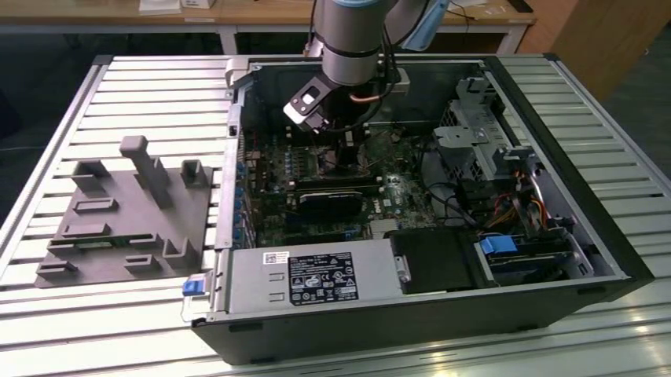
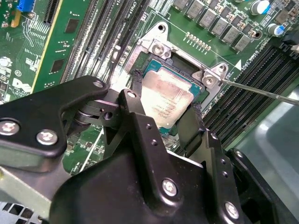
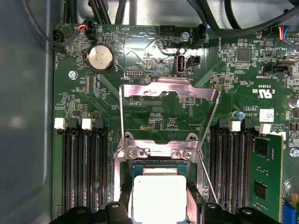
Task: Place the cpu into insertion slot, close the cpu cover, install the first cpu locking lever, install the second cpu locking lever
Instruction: 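Place the cpu into insertion slot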
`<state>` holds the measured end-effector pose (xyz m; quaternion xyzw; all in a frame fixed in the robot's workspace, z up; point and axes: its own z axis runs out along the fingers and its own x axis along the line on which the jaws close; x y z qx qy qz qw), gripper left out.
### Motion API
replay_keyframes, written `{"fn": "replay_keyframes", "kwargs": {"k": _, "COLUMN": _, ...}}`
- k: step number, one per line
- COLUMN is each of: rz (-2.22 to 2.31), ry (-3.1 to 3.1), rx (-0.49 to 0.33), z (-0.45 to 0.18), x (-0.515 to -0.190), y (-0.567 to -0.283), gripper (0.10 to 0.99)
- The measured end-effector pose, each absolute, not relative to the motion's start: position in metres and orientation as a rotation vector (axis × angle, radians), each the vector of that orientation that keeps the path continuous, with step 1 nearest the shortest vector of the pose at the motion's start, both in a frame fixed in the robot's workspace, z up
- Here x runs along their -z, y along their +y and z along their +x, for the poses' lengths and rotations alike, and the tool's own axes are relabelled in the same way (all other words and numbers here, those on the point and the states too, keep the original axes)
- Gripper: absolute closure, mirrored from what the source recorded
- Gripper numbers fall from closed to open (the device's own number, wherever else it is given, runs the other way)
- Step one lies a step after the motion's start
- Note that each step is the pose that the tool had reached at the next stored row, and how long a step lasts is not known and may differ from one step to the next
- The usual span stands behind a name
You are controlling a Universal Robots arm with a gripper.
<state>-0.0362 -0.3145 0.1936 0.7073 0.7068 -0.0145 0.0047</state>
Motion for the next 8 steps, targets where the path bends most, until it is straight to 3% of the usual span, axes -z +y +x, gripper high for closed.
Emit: {"fn": "replay_keyframes", "kwargs": {"k": 8, "rz": 2.216, "ry": 2.214, "rx": 0.045, "z": -0.0362, "x": -0.1934, "y": -0.3144, "gripper": 0.549}}
